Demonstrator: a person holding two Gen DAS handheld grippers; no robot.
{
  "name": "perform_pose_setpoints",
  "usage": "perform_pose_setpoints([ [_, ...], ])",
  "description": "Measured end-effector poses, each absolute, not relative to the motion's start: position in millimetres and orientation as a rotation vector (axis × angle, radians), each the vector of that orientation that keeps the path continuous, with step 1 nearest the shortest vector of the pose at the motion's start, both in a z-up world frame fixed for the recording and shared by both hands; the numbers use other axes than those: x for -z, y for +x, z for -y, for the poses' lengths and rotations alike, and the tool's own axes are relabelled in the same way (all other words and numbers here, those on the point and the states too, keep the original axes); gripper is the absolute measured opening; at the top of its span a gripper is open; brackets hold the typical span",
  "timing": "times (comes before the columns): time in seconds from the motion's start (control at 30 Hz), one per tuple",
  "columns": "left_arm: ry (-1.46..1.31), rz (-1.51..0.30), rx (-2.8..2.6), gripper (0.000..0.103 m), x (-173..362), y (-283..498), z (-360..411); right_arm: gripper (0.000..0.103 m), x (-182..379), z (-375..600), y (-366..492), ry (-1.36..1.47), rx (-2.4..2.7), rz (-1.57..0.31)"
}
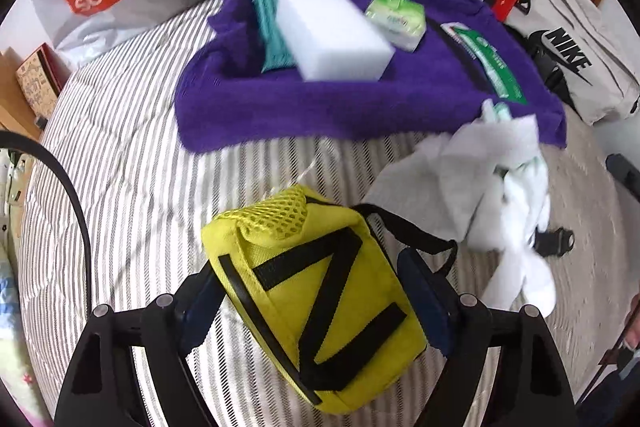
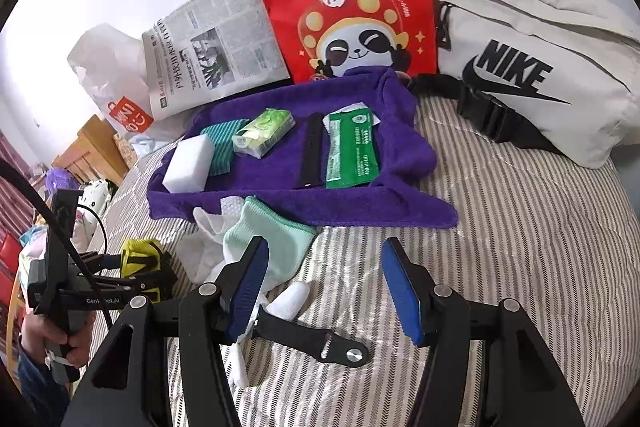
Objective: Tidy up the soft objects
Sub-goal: 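Grasp the yellow mesh bag with black straps with the left gripper, then grasp the mint-green glove and white glove with the right gripper while the left gripper holds the yellow bag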
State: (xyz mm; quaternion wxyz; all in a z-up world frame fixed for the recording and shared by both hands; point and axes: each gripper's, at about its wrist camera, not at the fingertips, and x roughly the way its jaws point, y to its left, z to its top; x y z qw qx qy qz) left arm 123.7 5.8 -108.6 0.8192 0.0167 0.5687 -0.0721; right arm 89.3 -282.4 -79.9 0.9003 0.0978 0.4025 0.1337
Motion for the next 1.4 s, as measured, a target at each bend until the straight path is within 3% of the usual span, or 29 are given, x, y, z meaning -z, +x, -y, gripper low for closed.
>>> perform_pose_setpoints([
  [0.5,0.021,-1.23,-0.017,0.091,120.1,96.3,-13.6,0.059,86.7,261.3,91.1,0.149,-0.311,-0.869],
  [0.67,0.039,-1.187,0.028,0.068,116.0,85.3,-9.3,0.059,87.4,257.5,90.3,0.128,-0.308,-0.874],
  [0.77,0.036,-1.17,0.055,0.059,112.8,88.3,-4.9,0.059,85.4,257.4,88.3,0.108,-0.305,-0.873],
  [0.97,0.061,-1.129,0.056,0.056,106.6,85.8,-25.2,0.059,88.3,257.3,89.1,0.087,-0.294,-0.891],
  [1.4,0.047,-1.109,0.101,0.059,111.7,85.0,-33.1,0.059,123.6,197.6,115.0,0.031,-0.416,-0.992],
])
